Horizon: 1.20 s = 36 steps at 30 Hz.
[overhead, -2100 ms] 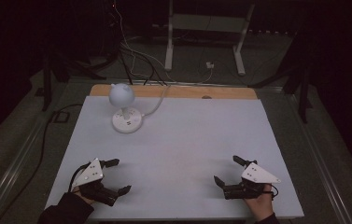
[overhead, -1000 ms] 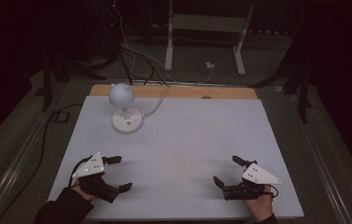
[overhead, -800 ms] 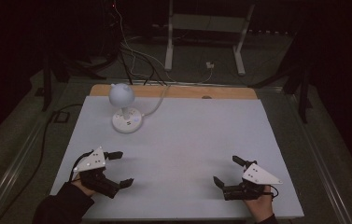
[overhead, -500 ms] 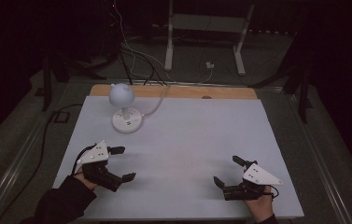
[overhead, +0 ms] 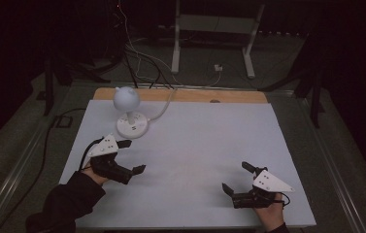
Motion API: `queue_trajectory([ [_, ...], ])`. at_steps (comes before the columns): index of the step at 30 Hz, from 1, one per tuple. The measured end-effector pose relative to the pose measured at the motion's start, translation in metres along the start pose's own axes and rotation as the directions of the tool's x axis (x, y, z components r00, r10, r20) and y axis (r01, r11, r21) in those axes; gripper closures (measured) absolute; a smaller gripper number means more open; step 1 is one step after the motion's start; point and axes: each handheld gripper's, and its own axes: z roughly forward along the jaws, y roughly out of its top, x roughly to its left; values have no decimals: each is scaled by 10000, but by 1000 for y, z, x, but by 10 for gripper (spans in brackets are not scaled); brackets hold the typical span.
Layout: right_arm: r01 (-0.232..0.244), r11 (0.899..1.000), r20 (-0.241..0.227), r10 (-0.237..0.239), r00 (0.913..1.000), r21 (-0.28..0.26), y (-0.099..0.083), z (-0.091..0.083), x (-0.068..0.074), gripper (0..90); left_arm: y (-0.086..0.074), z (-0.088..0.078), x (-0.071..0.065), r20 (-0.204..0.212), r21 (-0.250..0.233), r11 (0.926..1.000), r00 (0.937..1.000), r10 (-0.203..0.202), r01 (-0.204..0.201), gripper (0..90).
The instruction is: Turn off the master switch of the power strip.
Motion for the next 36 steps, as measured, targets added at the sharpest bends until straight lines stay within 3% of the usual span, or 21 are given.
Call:
queue_trajectory([
  [2,-1,10000,-6,1,10000,-6,0,0,0,0,2,3,1,-170,120,9999,9998,92,-90,3],
  [13,-4,10000,-16,4,10000,-25,0,0,0,0,7,18,9,-666,53,9997,9975,-248,253,3],
  [19,16,10000,-34,-16,10000,-34,0,0,0,0,9,27,15,-1116,85,9983,9921,-566,579,3],
  [28,-42,10000,-39,42,10000,-44,0,0,-1,0,11,38,23,-2153,-46,9953,9719,-954,967,3],
  [35,-37,10000,-66,37,10000,-33,0,0,-1,0,15,48,29,-2946,-400,9915,9467,-1300,1237,3],
  [36,-21,10000,-63,21,10000,-29,0,0,-1,0,16,50,30,-2966,-437,9908,9454,-1350,1278,3],
])
